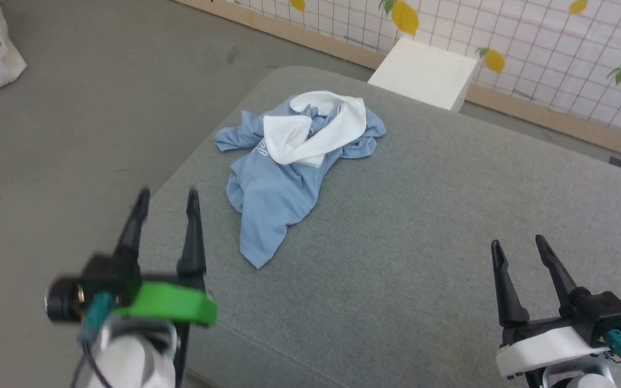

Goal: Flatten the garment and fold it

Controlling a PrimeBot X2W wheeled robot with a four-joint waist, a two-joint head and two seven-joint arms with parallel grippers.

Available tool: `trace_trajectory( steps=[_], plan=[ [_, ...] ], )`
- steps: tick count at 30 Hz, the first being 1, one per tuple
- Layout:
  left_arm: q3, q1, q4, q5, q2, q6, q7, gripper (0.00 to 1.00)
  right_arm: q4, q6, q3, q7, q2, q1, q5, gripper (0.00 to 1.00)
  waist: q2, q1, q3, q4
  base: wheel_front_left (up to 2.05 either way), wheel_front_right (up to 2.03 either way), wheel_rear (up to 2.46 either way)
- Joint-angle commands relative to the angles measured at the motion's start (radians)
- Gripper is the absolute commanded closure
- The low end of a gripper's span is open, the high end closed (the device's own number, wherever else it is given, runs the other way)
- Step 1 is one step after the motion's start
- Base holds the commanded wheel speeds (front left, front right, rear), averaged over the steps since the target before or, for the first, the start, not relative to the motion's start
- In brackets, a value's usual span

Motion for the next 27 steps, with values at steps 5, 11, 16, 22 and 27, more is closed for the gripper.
trace_trajectory(
  steps=[5,11,16,22,27],
  plan=[
    [-0.015,-0.193,0.017,0.032,0.063,-0.04,0.12,0.0,-0.055,-0.002,-0.004,-0.006,0.001,-0.008,-0.021,0.0,0.0,0.0,0.079,-0.044,0.0,0.0,0.0],
    [-0.01,-0.4,0.075,0.004,0.103,-0.088,0.241,0.0,-0.12,-0.002,-0.005,-0.006,0.001,-0.033,-0.052,0.0,0.0,0.0,0.162,-0.085,0.0,0.0,0.0],
    [-0.002,-0.532,0.172,-0.038,0.122,-0.111,0.327,0.0,-0.171,-0.002,0.002,-0.004,0.0,-0.057,-0.097,0.0,0.0,0.0,0.246,-0.124,0.0,0.0,0.0],
    [-0.021,-0.618,0.306,-0.033,0.155,-0.125,0.387,0.0,-0.248,-0.002,0.03,0.015,-0.02,-0.09,-0.104,0.0,0.0,0.0,0.342,-0.186,0.0,0.0,0.0],
    [-0.006,-0.682,0.414,-0.069,0.156,-0.125,0.457,0.0,-0.301,-0.002,0.03,0.04,-0.051,-0.103,-0.099,0.0,0.0,0.0,0.417,-0.229,0.0,0.0,0.0]
  ],
)
